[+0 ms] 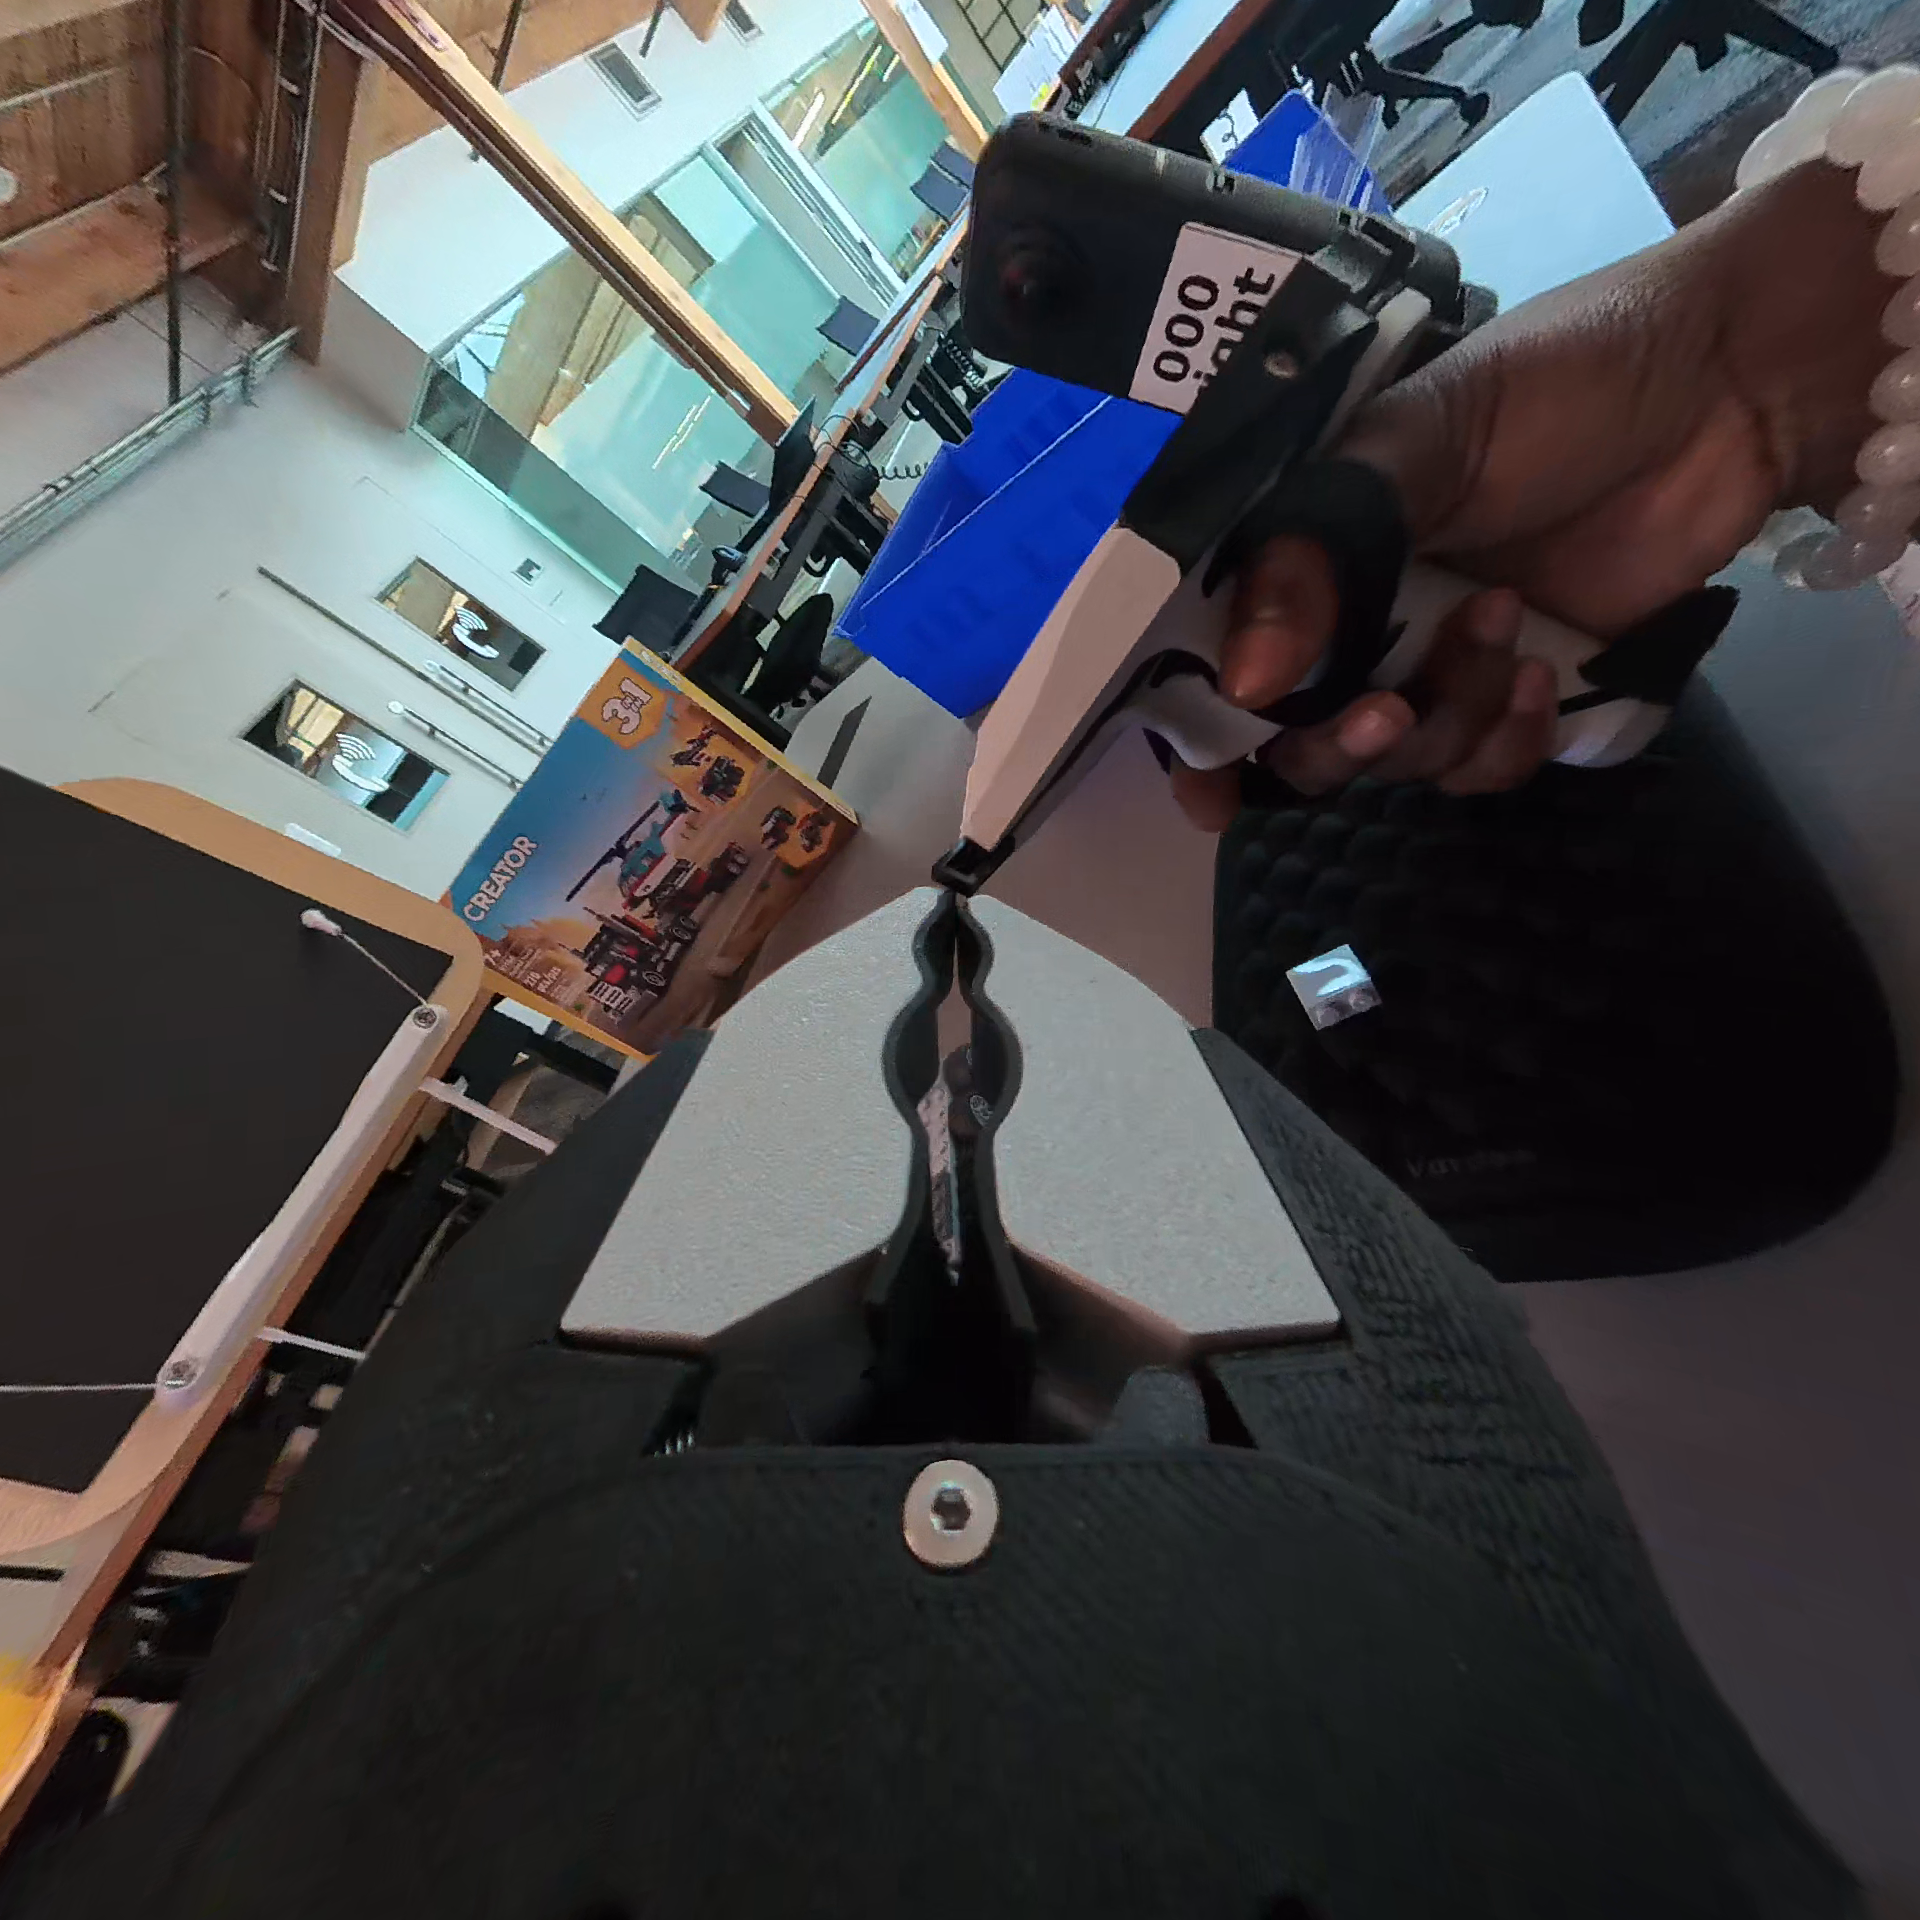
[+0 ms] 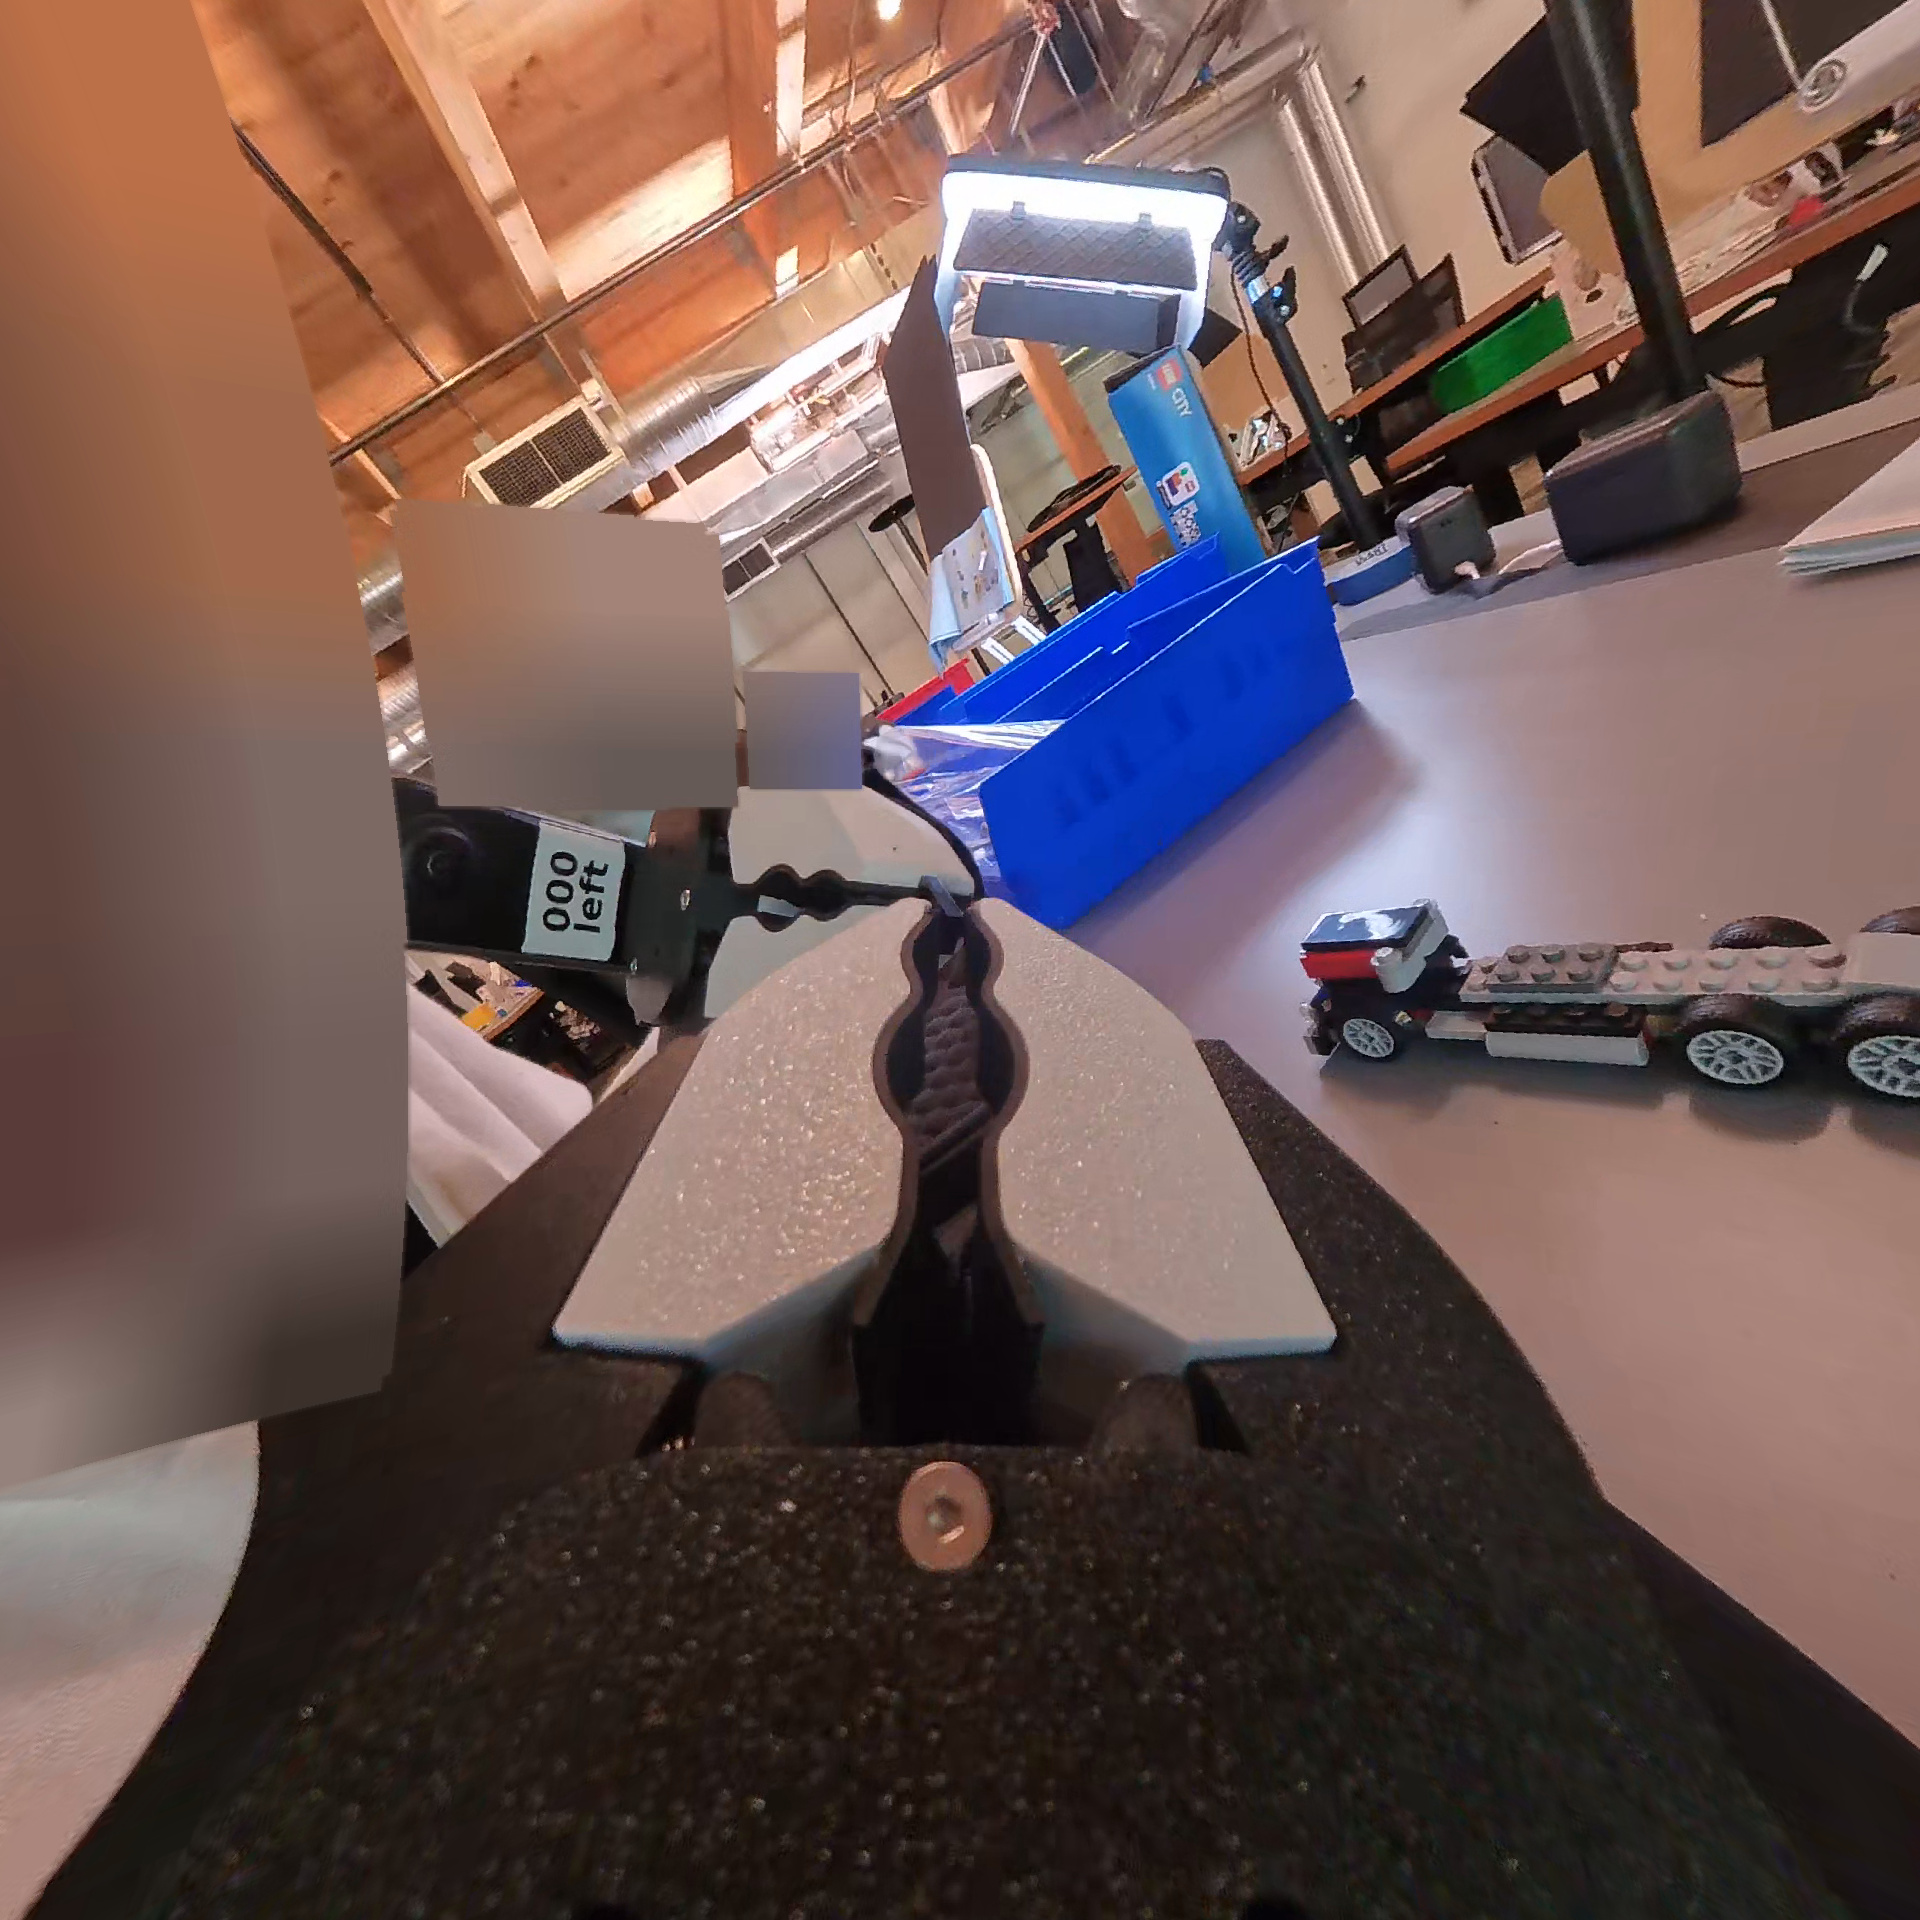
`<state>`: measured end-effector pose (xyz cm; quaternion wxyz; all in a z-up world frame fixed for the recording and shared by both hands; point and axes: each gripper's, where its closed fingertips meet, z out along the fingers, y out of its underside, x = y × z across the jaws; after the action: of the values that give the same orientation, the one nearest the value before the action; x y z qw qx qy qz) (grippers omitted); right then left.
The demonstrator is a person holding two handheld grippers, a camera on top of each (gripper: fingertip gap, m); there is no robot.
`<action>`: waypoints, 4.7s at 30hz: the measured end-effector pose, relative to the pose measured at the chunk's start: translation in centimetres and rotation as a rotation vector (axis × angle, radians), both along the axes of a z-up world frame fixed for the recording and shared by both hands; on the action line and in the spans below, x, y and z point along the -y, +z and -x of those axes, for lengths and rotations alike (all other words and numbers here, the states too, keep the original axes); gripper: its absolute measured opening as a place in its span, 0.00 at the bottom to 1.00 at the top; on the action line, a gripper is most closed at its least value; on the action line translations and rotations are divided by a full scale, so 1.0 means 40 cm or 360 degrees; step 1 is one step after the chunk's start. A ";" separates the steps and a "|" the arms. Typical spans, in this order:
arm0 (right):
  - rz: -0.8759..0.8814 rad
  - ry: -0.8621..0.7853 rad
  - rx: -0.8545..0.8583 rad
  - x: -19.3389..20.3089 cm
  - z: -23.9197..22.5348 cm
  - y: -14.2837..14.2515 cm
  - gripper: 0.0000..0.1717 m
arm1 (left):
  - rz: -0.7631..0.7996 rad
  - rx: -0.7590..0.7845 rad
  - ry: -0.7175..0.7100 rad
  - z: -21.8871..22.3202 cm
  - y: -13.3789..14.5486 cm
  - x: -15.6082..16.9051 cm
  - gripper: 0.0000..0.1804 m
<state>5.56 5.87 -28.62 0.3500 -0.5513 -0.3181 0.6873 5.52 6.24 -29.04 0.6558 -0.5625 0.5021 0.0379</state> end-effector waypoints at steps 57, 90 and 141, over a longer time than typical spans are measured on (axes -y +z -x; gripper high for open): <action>-0.0936 -0.0086 0.1368 0.021 -0.067 -0.265 0.11 | 0.0483 0.0711 0.0602 0.330 0.031 0.075 0.16; 0.0146 -0.0074 0.0046 0.052 -0.040 -0.054 0.17 | 0.0496 0.1173 0.1505 0.800 0.110 0.354 0.09; -0.1437 0.0864 0.1098 -0.195 0.206 -0.282 0.12 | 0.1401 0.0029 0.0078 0.216 -0.303 -0.166 0.31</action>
<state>-2.67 13.69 -39.90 0.2386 -0.4389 -0.8001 0.3322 -3.12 12.89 -41.16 0.3570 -0.8004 0.4510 -0.1690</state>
